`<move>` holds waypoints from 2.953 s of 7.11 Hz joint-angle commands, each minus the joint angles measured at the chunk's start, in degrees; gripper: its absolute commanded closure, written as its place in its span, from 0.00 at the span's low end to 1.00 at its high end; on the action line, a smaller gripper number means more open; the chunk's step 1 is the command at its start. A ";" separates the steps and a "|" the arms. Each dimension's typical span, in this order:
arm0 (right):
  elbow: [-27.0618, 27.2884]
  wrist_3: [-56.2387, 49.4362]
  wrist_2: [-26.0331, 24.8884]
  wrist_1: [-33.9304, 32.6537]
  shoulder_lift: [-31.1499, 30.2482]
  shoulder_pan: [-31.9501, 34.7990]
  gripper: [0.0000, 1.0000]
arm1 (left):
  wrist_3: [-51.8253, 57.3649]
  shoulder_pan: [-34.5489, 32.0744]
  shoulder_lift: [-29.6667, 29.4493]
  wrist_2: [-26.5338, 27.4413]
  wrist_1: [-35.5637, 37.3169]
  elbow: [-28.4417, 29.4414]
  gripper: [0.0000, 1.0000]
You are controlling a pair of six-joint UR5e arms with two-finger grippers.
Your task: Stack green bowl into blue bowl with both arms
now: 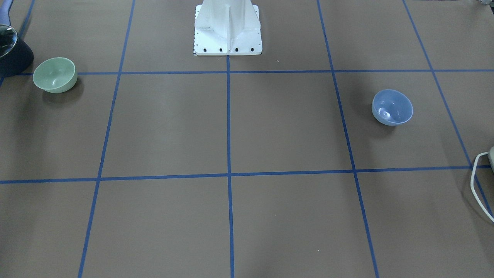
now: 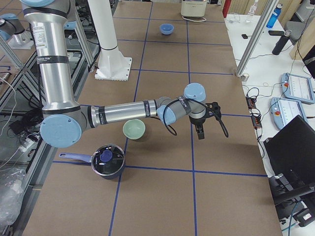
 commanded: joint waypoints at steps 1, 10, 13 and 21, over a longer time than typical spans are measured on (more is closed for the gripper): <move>5.52 1.73 0.44 0.11 -5.83 -1.39 0.00 | -4.63 2.56 -0.12 0.00 -2.59 0.10 0.02; 8.54 9.12 -1.06 11.10 -17.02 -8.87 0.00 | -25.67 12.69 8.14 2.29 -26.35 -0.24 0.03; 8.10 8.67 -1.23 11.19 -17.81 -9.74 0.00 | -27.42 17.24 8.06 6.05 -26.35 -0.07 0.03; 7.92 8.85 -1.32 11.10 -17.37 -10.19 0.00 | -34.81 29.82 9.37 10.99 -29.69 -0.16 0.03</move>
